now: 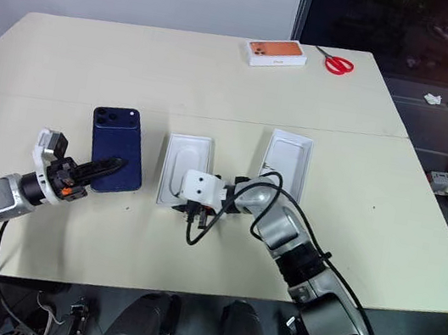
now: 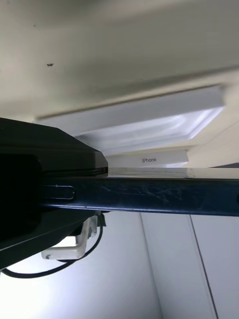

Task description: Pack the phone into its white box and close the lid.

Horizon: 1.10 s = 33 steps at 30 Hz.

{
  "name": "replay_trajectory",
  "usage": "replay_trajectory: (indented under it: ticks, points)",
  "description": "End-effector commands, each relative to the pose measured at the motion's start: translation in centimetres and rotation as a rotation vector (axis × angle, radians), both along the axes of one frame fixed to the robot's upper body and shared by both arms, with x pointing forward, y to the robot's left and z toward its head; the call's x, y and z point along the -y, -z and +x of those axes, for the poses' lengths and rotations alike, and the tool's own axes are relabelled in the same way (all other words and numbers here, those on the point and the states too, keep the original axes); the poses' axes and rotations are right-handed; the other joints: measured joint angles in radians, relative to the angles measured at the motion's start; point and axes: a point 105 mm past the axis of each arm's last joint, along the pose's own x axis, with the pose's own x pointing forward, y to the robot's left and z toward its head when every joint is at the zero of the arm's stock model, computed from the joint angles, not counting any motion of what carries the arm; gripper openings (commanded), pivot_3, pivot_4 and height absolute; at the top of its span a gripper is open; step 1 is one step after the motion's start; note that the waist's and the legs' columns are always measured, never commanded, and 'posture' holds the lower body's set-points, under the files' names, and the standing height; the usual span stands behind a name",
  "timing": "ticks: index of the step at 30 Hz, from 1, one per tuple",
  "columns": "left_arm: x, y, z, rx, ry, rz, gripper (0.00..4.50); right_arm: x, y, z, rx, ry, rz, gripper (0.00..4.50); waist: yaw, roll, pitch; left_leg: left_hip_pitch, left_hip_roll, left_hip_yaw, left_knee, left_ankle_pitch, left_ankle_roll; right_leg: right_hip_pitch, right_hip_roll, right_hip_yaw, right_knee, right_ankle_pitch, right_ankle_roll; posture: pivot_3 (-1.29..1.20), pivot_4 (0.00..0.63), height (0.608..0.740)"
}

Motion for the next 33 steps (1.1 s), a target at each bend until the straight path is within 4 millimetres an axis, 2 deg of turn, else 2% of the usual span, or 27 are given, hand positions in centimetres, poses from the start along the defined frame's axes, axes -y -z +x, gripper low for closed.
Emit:
replay_trajectory:
  ticks: [1,5,8,12,22,26,30,33]
  points:
    - [-0.8,-2.4,0.2,0.088,-0.018,-0.034,0.00,-2.0,1.0,0.2,-0.010,0.018,-0.015,1.06,-0.002,0.000,0.000,0.000,0.001,0.000,0.000,0.000,0.000,0.000,0.001,0.000,0.000,0.000,0.000,0.00,0.150,0.740]
    - [-1.0,-2.5,0.3,0.091,-0.026,-0.032,0.00,-2.6,1.2,-0.1,-0.046,0.005,-0.005,1.06,-0.004,0.000,0.000,0.001,0.001,0.000,-0.001,0.000,-0.001,0.000,0.001,0.000,0.000,0.000,0.000,0.00,0.150,0.740]
    - [-1.0,-2.4,0.2,0.089,-0.024,-0.028,0.00,-2.4,1.2,-0.1,-0.069,0.013,0.005,2.02,-0.001,0.000,0.000,0.001,0.001,0.000,-0.001,0.000,-0.001,0.000,0.001,0.000,0.000,0.000,0.000,0.00,0.150,0.740]
    - [-0.8,-2.1,0.1,0.081,-0.021,-0.033,0.00,-1.9,1.0,-0.6,-0.033,-0.029,-0.009,3.84,0.005,0.000,0.000,0.000,0.001,0.000,-0.001,0.000,-0.001,0.000,0.001,0.000,0.000,0.000,0.000,0.00,0.150,0.740]
    - [0.1,-1.7,0.5,0.070,0.004,-0.034,0.00,0.5,-2.1,-1.4,-0.104,-0.049,0.044,3.84,0.009,0.000,0.000,-0.002,0.000,0.000,0.000,0.000,-0.001,-0.001,0.000,0.000,-0.001,0.000,0.000,0.00,0.150,0.740]
    - [0.2,-1.9,0.7,0.073,0.013,-0.038,0.00,1.0,-3.8,-0.4,-0.084,-0.004,0.090,3.84,0.009,-0.001,0.001,-0.003,0.000,0.000,0.000,0.000,-0.001,-0.002,0.000,0.000,-0.001,0.000,0.000,0.00,0.150,0.740]
    - [0.2,-1.8,0.9,0.070,0.013,-0.033,0.00,0.7,-5.6,0.0,-0.139,0.020,0.184,3.84,0.006,-0.001,0.001,-0.003,0.000,0.000,-0.001,0.000,-0.001,-0.002,0.000,0.000,-0.001,0.000,0.000,0.00,0.150,0.740]
    - [0.2,-1.9,1.0,0.071,0.011,-0.033,0.00,0.4,-6.1,0.9,-0.153,0.069,0.220,3.84,0.006,-0.001,0.001,-0.003,0.000,0.000,-0.001,0.000,-0.001,-0.003,0.000,0.000,-0.001,0.000,0.000,0.00,0.150,0.740]
